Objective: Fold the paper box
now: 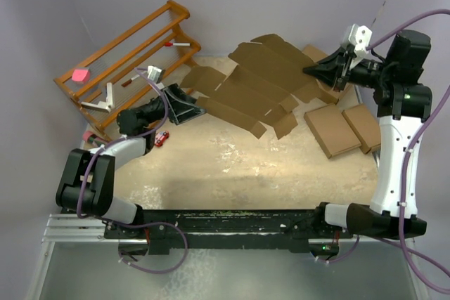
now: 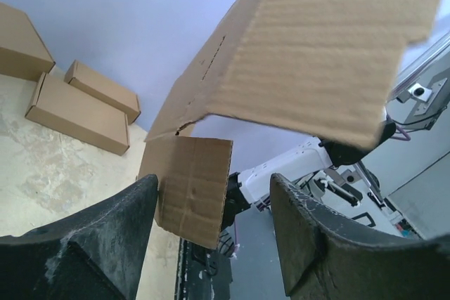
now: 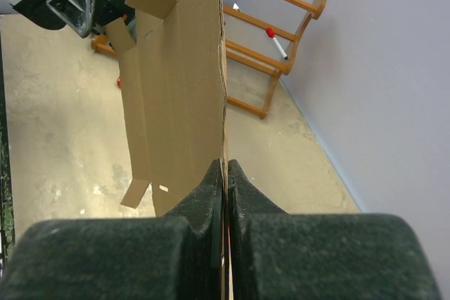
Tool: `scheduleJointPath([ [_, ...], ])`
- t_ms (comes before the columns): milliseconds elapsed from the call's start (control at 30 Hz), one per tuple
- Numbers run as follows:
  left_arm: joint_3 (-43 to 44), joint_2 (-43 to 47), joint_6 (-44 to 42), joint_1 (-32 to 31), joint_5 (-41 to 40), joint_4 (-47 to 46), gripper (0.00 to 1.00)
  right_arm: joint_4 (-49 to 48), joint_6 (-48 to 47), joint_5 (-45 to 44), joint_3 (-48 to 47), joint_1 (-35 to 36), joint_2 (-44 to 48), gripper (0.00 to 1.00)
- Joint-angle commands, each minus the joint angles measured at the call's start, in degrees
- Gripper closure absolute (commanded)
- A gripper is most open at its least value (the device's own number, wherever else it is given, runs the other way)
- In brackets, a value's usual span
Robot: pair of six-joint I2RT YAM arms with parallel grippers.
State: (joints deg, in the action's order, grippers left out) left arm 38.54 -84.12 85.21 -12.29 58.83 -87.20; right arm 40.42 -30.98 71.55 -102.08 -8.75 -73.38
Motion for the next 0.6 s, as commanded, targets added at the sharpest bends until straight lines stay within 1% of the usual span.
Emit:
scheduleJointPath([
  [0, -0.1, -0.5, -2.5, -0.4, -0.3, -7.3, 0.32, -2.3, 0.7, 2.1, -0.2, -0.5, 1.2, 1.00],
  [100, -0.1, -0.2, -2.6, -0.5, -0.5, -7.4, 0.32, -2.5, 0.7, 2.2, -0.1, -0.6, 1.3, 1.00],
  [267, 0.6, 1.6, -1.4, 0.8, -1.6, -7.4, 0.26, -2.4, 0.7, 1.9, 0.5, -0.6, 1.6, 1.00],
  [333, 0.4, 2.3, -1.6, 1.8, -2.4, -7.3, 0.26, -2.4, 0.7, 1.7, 1.0, -0.6, 1.8, 1.00],
  [400, -0.3, 3.3, -3.5, 2.2, -3.6, -5.5, 0.28, -2.8, 0.7, 1.8, 1.5, -0.6, 1.9, 1.00],
  [433, -0.6, 4.1, -5.6, 2.1, -4.1, -3.0, 0.28, -3.1, 0.7, 1.8, 1.8, -0.6, 1.9, 1.00],
  [567, -2.4, 12.2, -18.8, 2.1, -7.7, 16.4, 0.28, -4.5, 0.7, 2.7, 2.7, -0.7, 1.8, 1.00],
])
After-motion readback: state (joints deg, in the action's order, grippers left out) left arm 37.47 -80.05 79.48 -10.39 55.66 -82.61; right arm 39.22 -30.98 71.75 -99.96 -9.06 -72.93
